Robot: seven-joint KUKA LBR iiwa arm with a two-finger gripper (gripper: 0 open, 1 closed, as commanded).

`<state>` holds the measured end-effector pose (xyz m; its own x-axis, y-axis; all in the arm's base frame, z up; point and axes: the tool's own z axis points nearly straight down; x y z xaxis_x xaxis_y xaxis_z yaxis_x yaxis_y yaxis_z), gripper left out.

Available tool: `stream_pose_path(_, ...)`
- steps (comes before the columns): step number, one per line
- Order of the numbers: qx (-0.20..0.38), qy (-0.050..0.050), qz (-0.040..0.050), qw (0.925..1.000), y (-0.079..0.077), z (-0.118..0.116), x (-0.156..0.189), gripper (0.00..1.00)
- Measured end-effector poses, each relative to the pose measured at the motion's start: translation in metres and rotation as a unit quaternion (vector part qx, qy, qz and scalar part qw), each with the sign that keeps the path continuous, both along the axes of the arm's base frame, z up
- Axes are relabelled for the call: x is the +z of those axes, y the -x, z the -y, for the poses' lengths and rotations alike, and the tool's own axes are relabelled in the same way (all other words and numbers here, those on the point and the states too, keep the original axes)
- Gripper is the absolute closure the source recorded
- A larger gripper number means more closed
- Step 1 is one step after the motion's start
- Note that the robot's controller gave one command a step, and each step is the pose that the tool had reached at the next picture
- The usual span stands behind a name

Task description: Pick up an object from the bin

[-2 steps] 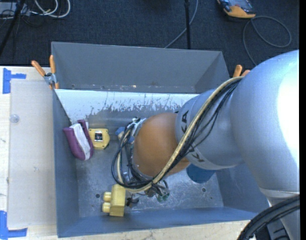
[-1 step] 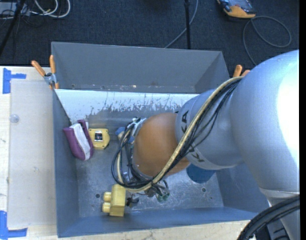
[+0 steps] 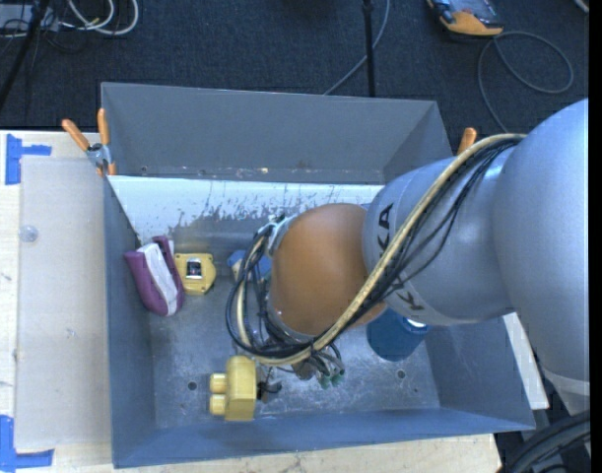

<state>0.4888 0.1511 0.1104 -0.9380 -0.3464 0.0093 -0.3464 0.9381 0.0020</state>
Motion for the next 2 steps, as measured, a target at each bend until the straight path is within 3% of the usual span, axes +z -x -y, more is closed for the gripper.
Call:
stream_pose_path(1, 0.014, -0.001, 0.0026, 0.9999, -0.005, 0.003, 0.07, 1.0)
stream_pose_path(2, 0.032, -0.001, 0.0008, 0.9995, -0.002, -0.02, 0.28, 1.0)
